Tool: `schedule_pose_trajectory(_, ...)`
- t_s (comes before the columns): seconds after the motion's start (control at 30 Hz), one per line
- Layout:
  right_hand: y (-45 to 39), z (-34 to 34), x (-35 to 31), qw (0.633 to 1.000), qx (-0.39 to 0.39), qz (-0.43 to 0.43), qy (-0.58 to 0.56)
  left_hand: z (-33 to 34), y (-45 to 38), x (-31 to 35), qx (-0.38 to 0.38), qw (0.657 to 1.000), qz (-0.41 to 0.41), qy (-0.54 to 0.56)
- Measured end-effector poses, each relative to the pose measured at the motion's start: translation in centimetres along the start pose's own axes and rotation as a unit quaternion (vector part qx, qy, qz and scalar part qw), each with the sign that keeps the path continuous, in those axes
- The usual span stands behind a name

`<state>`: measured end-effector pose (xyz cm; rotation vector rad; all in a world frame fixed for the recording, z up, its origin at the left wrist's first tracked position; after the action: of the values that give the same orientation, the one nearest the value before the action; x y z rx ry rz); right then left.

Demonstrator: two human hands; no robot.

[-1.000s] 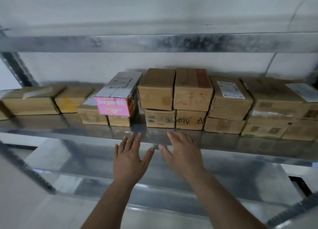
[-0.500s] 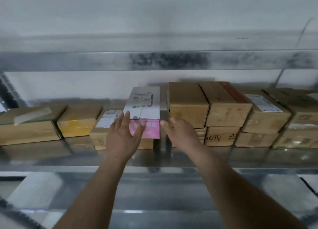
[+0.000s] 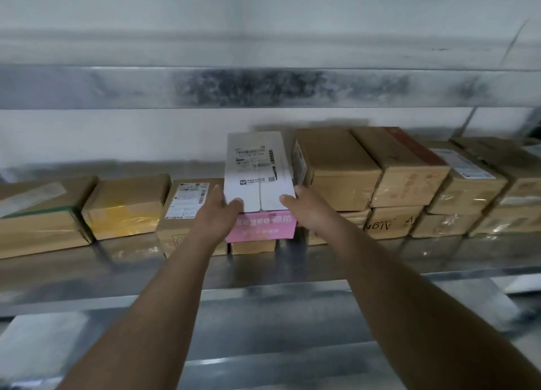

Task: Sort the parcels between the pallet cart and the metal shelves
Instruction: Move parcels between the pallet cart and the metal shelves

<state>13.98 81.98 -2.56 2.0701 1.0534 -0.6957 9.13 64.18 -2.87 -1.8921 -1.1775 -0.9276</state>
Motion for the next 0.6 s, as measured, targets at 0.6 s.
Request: schedule_pose_trajectory(0.6, 16.9, 3.1, 11.5, 0.989, -0.012, -0.116, -0.087, 1.9, 21.2, 0.0, 0.060, 0.991, 0.091, 0.077)
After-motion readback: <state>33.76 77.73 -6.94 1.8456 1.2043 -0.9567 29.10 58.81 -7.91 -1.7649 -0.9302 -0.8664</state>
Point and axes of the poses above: each hand's wrist, its own y-axis away from the middle knuckle, its own z-axis out of the palm, x = y × z, the point moved 4 cm from there along -y, towards the middle knuckle, and after that the axes turned 15 degrees about z, right-handed, at the moved point
